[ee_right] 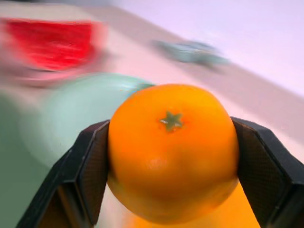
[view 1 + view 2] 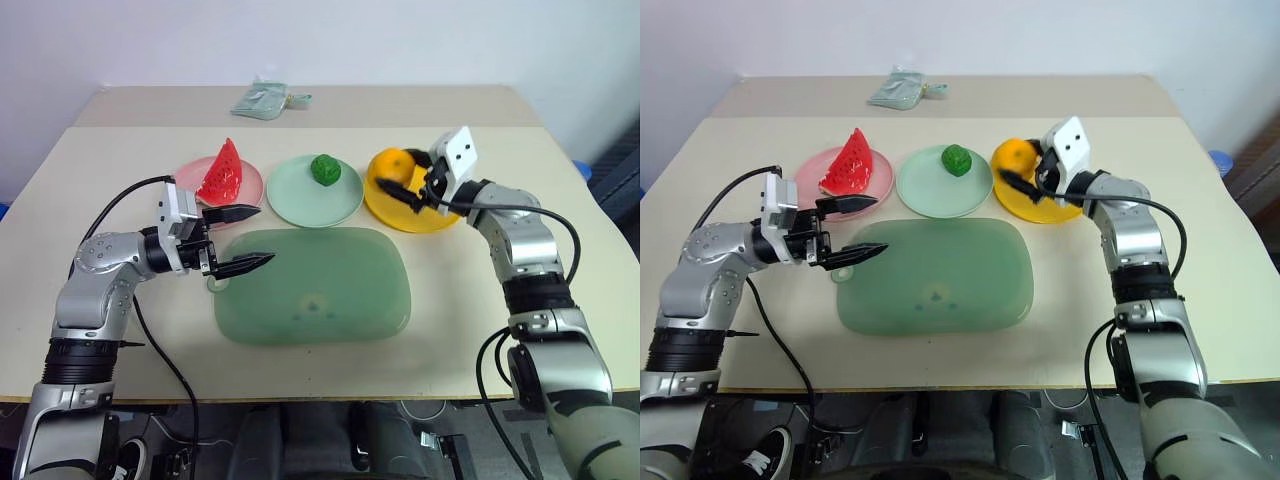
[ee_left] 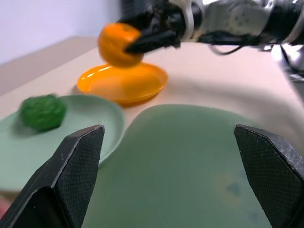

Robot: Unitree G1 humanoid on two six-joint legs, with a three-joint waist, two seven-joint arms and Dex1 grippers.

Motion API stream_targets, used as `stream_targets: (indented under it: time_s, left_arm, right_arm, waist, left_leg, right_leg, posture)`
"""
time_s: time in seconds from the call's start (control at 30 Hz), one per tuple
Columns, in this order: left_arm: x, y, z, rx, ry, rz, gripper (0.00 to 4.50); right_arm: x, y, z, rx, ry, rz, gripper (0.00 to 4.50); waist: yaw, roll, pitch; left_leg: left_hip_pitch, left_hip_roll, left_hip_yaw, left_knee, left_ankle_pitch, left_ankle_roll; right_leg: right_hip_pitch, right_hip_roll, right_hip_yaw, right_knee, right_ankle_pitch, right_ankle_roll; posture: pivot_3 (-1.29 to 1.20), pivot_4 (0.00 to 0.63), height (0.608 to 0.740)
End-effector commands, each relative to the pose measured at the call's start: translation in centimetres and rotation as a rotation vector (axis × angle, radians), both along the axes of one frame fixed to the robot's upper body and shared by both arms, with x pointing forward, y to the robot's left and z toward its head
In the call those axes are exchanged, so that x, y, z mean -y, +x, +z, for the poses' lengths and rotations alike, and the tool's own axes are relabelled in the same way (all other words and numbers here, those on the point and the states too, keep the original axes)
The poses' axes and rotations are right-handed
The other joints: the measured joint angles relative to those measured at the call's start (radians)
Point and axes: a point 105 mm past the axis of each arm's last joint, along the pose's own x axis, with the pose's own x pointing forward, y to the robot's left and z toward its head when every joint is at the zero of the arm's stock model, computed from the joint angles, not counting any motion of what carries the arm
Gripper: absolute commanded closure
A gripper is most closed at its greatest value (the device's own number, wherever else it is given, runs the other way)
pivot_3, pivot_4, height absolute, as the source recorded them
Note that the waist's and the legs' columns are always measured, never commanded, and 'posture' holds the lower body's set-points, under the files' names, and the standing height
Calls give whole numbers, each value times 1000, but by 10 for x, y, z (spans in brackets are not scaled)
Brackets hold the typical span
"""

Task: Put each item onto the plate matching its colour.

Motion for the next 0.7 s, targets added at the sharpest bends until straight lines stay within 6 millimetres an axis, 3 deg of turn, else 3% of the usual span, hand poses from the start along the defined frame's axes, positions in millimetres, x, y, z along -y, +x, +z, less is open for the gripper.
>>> stream_targets:
  time_s: [0.03, 0.13, 0.17, 0.2, 0.33, 0.43, 0.57, 0.7]
  left_arm:
    - [2, 1, 7, 50, -15, 28, 0]
    - [3, 1, 2, 45, -1, 33, 0]
    - [4, 1, 1, 45, 2, 33, 0]
    - [5, 0, 1, 41, 0, 34, 0]
    - [5, -1, 8, 38, -25, 34, 0]
    - [3, -3, 12, 40, -34, 25, 0]
    - [-1, -6, 18, 40, -55, 2, 0]
    - [-7, -9, 19, 38, -34, -17, 0]
  right_arm:
    - [12, 8, -10, -14, -40, -69, 1341]
    - [9, 6, -18, -48, -31, -28, 1341]
    - [7, 6, -18, -53, -24, -18, 313]
    - [6, 6, -17, -52, -20, -11, 31]
    - [4, 6, 1, 27, 0, -5, 31]
    - [-4, -6, 18, 77, 86, 102, 31]
    - [-19, -45, 45, 148, 221, 359, 31]
    - [-37, -101, 37, 165, 143, 622, 31]
  waist:
    - [-1, 0, 0]
    - [-5, 0, 0]
    - [-8, 0, 0]
    - [-10, 0, 0]
    - [-8, 0, 0]
    - [-5, 0, 0]
    - [-1, 0, 0]
    - [2, 0, 0]
  left_leg:
    - [0, 0, 0, 0, 0, 0]
    - [0, 0, 0, 0, 0, 0]
    - [0, 0, 0, 0, 0, 0]
    - [0, 0, 0, 0, 0, 0]
    - [0, 0, 0, 0, 0, 0]
    - [0, 0, 1, 0, 0, 0]
    - [0, 0, 0, 0, 0, 0]
    - [0, 0, 0, 0, 0, 0]
  right_leg:
    - [0, 0, 0, 0, 0, 0]
    - [-1, 0, 0, 0, 0, 0]
    - [-1, 0, 0, 1, 0, 0]
    - [-1, 0, 1, 1, 0, 0]
    - [-2, 0, 1, 1, 0, 0]
    - [-2, 0, 1, 1, 0, 0]
    - [-1, 0, 1, 1, 0, 0]
    - [0, 0, 1, 1, 0, 0]
  posture:
    - [0, 150, 740]
    - [0, 150, 740]
    - [0, 150, 740]
    - [0, 150, 740]
    - [0, 150, 740]
    - [0, 150, 740]
    - [0, 150, 740]
    - [0, 150, 740]
